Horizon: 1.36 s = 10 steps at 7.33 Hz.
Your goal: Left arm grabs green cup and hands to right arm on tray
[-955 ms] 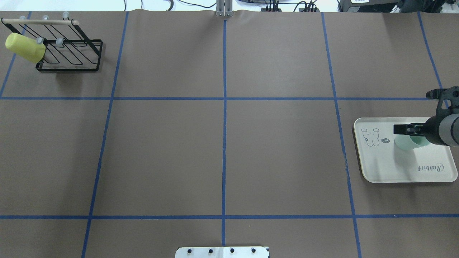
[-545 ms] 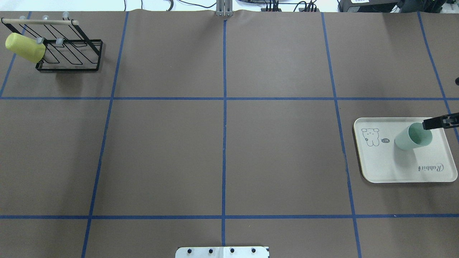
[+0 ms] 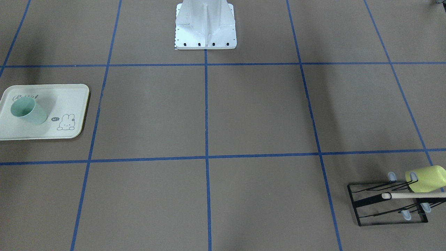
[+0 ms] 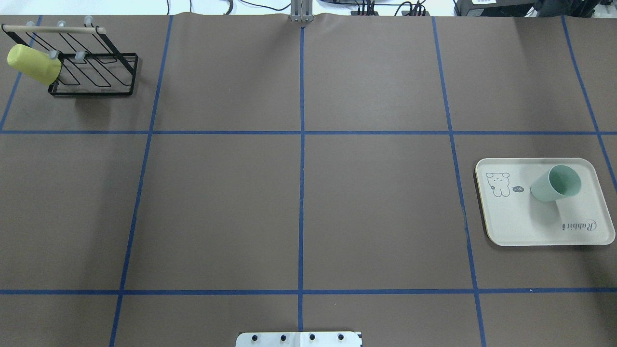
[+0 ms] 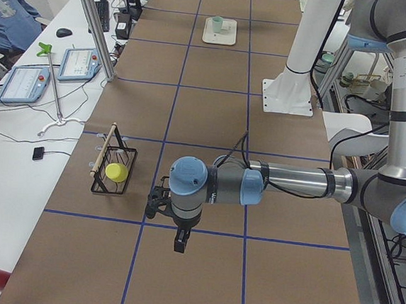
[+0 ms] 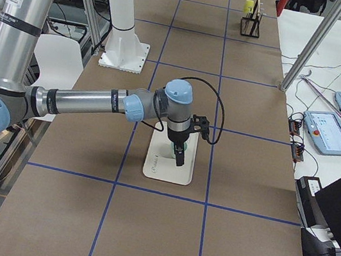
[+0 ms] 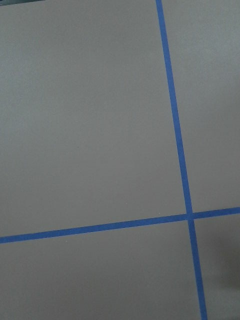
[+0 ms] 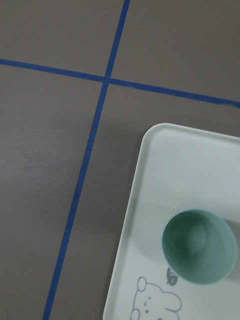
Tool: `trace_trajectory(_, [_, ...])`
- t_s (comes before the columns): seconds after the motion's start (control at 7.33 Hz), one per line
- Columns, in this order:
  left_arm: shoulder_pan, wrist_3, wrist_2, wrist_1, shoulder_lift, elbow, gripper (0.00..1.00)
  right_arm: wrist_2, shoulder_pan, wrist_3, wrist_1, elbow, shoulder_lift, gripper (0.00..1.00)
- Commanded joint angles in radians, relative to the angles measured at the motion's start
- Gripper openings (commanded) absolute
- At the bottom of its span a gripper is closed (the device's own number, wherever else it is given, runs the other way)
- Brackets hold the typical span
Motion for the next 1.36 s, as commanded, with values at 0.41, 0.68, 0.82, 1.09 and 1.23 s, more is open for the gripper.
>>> trace_trajectory(0.41, [0.023, -0.005, -0.033, -0.002, -0.004, -0.008, 1.00, 0.053, 0.217, -0.295, -0.126, -0.105, -0.096, 1.00])
trace_trajectory(0.68, [0.038, -0.006, -0.031, -0.015, -0.006, -0.011, 1.00, 0.059, 0.219, -0.298, -0.122, -0.141, -0.098, 1.00])
trace_trajectory(0.82, [0.049, -0.006, -0.031, -0.017, -0.006, -0.012, 1.00, 0.059, 0.219, -0.298, -0.122, -0.144, -0.098, 1.00])
trace_trajectory(1.09, [0.049, 0.003, -0.033, -0.023, -0.006, -0.011, 1.00, 0.061, 0.219, -0.294, -0.122, -0.145, -0.097, 1.00])
trace_trajectory(1.23, [0.049, 0.004, -0.033, -0.025, -0.007, -0.009, 1.00, 0.061, 0.219, -0.294, -0.122, -0.152, -0.097, 1.00])
